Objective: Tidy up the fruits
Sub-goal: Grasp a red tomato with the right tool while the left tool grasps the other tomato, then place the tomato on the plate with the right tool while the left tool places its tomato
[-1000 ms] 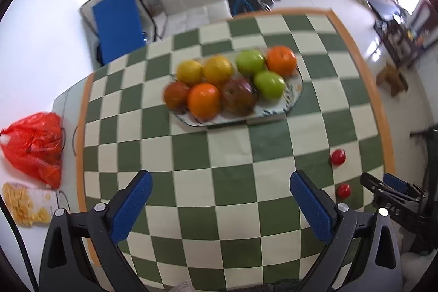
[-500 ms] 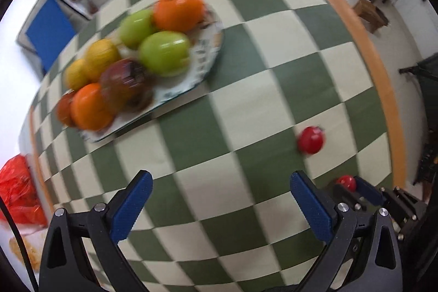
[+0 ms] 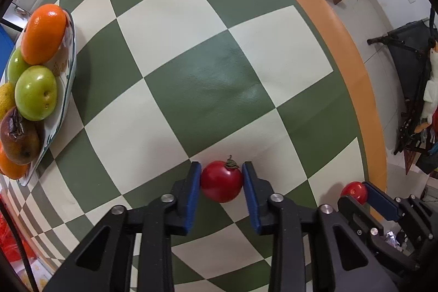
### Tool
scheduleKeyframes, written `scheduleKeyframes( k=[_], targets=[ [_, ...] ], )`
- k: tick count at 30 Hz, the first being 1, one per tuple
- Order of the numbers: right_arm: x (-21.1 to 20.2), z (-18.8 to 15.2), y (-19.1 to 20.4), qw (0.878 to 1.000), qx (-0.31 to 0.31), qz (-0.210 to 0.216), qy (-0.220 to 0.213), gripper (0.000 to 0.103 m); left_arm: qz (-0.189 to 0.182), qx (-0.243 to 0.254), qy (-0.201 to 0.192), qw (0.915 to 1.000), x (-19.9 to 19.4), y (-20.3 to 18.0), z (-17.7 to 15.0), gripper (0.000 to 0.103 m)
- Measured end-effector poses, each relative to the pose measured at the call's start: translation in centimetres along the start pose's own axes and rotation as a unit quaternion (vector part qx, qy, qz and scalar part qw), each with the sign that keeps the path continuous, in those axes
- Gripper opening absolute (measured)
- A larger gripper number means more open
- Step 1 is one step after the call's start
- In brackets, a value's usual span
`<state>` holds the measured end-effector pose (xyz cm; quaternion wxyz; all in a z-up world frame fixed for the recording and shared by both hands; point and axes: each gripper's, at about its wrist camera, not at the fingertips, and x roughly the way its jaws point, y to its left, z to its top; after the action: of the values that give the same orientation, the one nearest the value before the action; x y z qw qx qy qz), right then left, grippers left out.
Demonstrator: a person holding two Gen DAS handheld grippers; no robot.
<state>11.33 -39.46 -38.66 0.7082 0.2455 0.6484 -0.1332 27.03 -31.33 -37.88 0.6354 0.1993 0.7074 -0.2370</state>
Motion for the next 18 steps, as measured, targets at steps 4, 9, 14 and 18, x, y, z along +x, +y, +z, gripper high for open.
scheduleKeyframes(
  k=[4, 9, 14, 18],
  targets=[
    [-0.8, 0.8, 0.6, 1.000, 0.000, 0.005, -0.006, 0.032, -0.018, -0.023, -0.012, 0.9995, -1.0, 1.7, -0.2, 0.027],
    [-2.3, 2.4, 2.5, 0.999, -0.004, 0.038, -0.018, 0.032, -0.088, -0.123, -0.039, 0.9878, -4.6, 8.3, -1.8, 0.027],
    [-3.0, 6.4, 6.0, 0.991, 0.000, 0.131, -0.014, 0.032, -0.191, -0.281, -0.055, 0.9388, -6.9, 16.9, -3.0, 0.027],
    [-2.1, 11.0, 11.1, 0.981, -0.011, 0.191, -0.006, 0.032, -0.238, -0.372, -0.055, 0.8956, -6.5, 21.8, -3.8, 0.027]
  ],
)
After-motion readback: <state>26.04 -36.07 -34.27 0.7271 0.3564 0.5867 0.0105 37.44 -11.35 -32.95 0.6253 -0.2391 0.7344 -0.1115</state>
